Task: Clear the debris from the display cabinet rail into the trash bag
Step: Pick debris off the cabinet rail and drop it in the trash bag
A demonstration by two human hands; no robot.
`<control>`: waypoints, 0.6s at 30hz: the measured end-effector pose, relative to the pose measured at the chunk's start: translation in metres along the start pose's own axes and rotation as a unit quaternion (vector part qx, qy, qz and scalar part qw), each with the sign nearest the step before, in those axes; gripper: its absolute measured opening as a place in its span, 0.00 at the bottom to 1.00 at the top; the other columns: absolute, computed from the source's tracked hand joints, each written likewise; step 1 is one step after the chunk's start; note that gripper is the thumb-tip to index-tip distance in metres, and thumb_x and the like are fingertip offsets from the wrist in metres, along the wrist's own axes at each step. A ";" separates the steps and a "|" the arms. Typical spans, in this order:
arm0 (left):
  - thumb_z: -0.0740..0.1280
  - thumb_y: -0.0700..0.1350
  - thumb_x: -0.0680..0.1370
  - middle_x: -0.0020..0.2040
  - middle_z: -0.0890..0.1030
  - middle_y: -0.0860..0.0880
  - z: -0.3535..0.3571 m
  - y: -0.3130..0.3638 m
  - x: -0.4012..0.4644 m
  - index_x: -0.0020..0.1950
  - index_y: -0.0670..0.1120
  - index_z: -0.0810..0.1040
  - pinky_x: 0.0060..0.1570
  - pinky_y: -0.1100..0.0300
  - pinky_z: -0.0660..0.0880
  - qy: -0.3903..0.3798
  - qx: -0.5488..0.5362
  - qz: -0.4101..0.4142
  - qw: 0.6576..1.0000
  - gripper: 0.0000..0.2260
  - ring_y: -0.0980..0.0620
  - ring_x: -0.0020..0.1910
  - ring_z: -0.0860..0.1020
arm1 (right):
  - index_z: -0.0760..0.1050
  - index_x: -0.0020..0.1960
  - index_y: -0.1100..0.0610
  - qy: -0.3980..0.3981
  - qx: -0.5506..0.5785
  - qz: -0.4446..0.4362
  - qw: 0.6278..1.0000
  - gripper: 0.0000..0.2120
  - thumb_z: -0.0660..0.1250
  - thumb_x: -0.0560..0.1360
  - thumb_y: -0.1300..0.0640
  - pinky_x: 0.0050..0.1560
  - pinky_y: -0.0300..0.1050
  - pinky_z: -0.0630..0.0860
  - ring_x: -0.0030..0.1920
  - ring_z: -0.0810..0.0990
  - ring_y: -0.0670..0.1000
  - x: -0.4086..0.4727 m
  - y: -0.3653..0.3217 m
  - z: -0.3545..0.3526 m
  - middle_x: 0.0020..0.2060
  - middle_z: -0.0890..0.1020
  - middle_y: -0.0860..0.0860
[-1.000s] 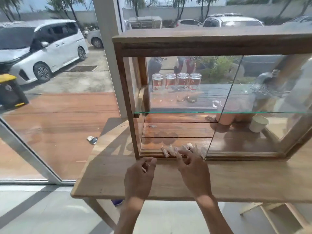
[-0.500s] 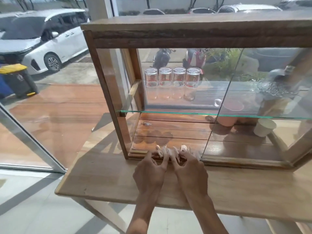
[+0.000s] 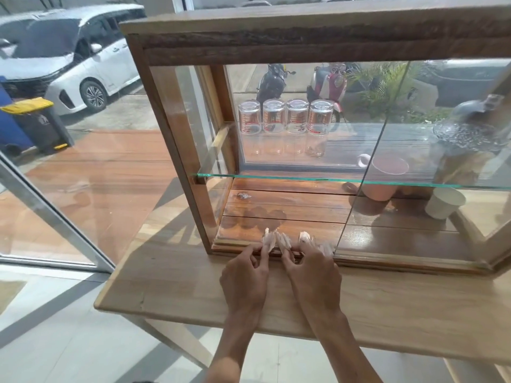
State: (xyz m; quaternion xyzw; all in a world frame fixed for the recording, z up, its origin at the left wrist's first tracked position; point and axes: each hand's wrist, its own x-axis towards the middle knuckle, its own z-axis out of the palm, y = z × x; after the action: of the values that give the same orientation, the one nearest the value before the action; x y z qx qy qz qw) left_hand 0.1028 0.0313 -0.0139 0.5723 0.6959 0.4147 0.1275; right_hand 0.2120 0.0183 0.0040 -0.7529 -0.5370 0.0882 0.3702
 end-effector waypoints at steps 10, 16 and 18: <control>0.72 0.55 0.76 0.25 0.77 0.55 -0.027 -0.022 0.005 0.41 0.51 0.84 0.27 0.63 0.65 0.018 -0.021 0.034 0.999 0.09 0.56 0.25 0.73 | 0.85 0.49 0.44 0.005 0.015 -0.013 1.000 0.11 0.72 0.73 0.40 0.38 0.47 0.81 0.38 0.86 0.52 -0.012 -0.009 0.014 0.35 0.86 0.47; 0.70 0.58 0.76 0.26 0.77 0.55 -0.070 -0.058 0.004 0.46 0.55 0.85 0.28 0.61 0.69 0.025 -0.030 0.042 0.998 0.09 0.57 0.26 0.75 | 0.85 0.48 0.47 -0.010 0.043 -0.011 0.999 0.13 0.71 0.74 0.39 0.37 0.47 0.77 0.36 0.86 0.56 -0.038 -0.038 0.029 0.28 0.84 0.49; 0.70 0.59 0.75 0.27 0.80 0.56 -0.091 -0.072 0.003 0.46 0.57 0.85 0.30 0.62 0.74 0.023 -0.050 0.021 0.998 0.09 0.59 0.27 0.77 | 0.85 0.48 0.48 -0.018 0.063 -0.015 0.998 0.12 0.73 0.73 0.40 0.36 0.48 0.77 0.31 0.83 0.54 -0.051 -0.051 0.036 0.24 0.79 0.47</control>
State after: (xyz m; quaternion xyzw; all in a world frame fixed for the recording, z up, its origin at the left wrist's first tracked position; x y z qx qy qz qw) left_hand -0.0075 -0.0056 -0.0086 0.5701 0.6645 0.4650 0.1312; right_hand 0.1339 -0.0013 -0.0017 -0.7180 -0.5482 0.1301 0.4086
